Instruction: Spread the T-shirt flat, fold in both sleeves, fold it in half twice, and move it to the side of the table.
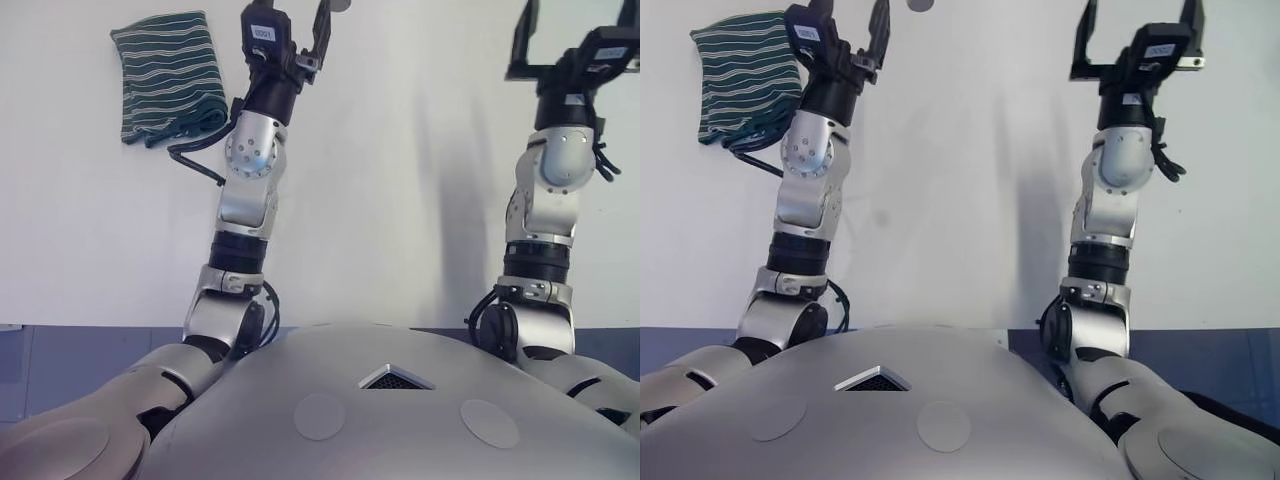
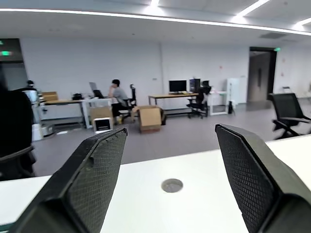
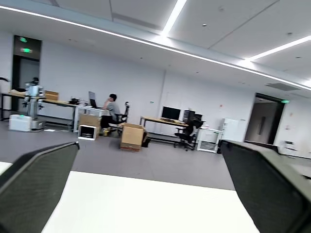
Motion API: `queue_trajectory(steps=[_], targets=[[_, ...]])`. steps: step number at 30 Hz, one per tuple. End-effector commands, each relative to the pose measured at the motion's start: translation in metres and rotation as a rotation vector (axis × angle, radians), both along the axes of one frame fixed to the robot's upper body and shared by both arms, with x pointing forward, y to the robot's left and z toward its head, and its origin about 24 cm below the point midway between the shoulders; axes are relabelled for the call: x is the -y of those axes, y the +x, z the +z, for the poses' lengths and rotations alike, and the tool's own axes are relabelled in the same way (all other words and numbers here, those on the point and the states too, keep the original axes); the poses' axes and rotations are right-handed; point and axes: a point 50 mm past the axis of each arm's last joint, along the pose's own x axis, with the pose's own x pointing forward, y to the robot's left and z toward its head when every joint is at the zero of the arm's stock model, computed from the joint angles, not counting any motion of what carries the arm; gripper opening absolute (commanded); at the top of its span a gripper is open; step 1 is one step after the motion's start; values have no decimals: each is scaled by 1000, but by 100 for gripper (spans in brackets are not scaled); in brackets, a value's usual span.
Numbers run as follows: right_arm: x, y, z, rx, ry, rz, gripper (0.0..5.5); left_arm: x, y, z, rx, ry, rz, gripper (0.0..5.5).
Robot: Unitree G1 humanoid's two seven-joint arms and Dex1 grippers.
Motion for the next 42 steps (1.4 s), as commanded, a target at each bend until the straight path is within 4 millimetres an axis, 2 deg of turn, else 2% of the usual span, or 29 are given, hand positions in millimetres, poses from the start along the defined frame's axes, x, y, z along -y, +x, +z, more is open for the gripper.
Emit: queue_trajectory(steps=[1, 7, 12, 16, 19, 23, 28, 32, 39, 42], targets=[[-8, 3, -5, -19, -1, 58, 536, -7, -1, -3, -24, -8, 74, 335], [-14, 6, -10, -40, 35, 73, 536, -6, 2, -1, -30, -4, 64, 335], [-16, 14, -4, -40, 67, 81, 536, -7, 6, -2, -38, 21, 100, 335], [-15, 10, 0, -22, 65, 73, 536, -2, 9, 1, -31, 51, 57, 335], [-11, 6, -5, -53, 72, 60, 536, 0, 10, 2, -40, 71, 45, 335], [-7, 7, -6, -105, 59, 47, 536, -9, 13, 3, -56, 117, 132, 335], [-9, 0, -3, -140, 30, 107, 536, 1, 7, 5, -93, 136, 93, 335], [-16, -1, -5, -166, -25, 112, 536, -2, 6, 7, -105, 88, 114, 335], [-22, -2, -8, -149, 79, 84, 536, 3, 12, -1, -171, 49, 51, 335], [-19, 1, -6, -100, 39, 73, 536, 5, 19, -4, -201, 34, 67, 335]])
